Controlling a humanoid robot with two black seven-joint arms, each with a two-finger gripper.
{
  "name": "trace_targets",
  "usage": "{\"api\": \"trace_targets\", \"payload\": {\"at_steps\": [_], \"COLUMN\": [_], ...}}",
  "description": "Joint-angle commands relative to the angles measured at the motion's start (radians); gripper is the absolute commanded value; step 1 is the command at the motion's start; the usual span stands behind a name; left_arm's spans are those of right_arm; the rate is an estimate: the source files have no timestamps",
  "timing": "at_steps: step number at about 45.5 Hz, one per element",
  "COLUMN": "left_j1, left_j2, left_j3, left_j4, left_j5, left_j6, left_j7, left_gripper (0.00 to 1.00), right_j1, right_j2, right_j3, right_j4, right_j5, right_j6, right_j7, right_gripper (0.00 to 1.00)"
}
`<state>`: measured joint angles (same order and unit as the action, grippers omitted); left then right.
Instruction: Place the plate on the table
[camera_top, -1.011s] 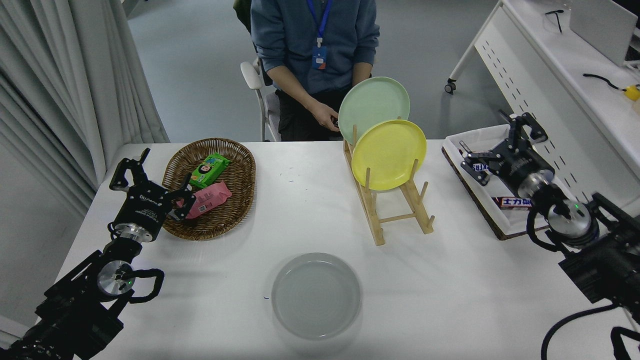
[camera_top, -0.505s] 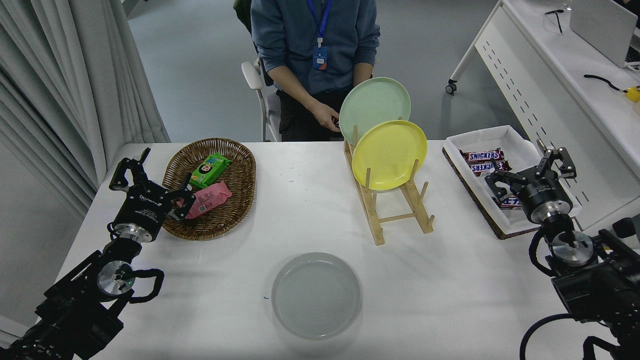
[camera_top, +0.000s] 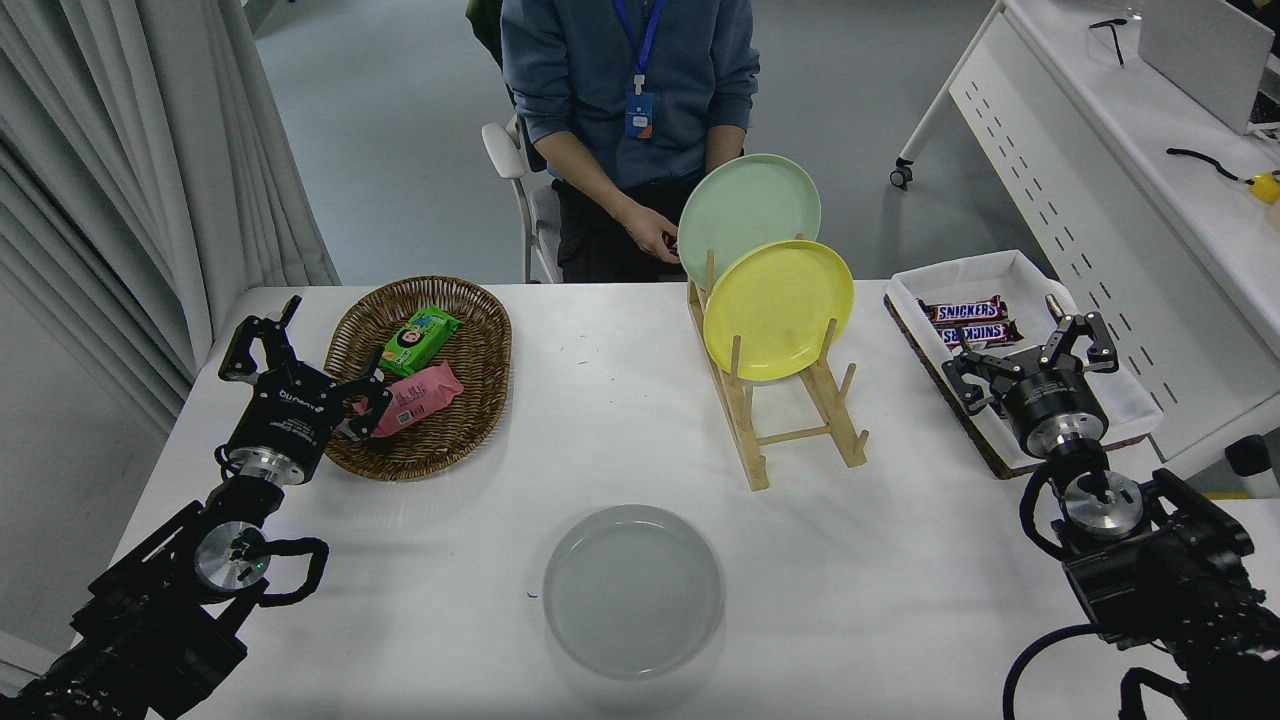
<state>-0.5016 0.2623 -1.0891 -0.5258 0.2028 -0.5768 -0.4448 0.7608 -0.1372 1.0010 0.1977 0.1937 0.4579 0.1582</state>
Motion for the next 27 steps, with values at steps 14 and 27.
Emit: {"api": "trace_targets", "payload": {"at_steps": [14,27], "left_j1": [0.0,0.0], "left_j2": [0.0,0.0], "left_j3": [0.0,0.0], "left_j4": [0.001,0.0], "left_j5": [0.0,0.0], "left_j6": [0.0,0.0], "left_j7": [0.0,0.0], "left_gripper": [1.0,1.0], "right_j1": [0.048,0.057], "right_j2": [0.007,0.002], "right_j3": [-0.079,-0.079], "right_j4": [-0.006,-0.006], "right_j5": [-0.014,-0.014], "right_j6": [-0.01,-0.007], "right_j7": [0.001,0.003], "right_gripper": [0.99,0.99]}}
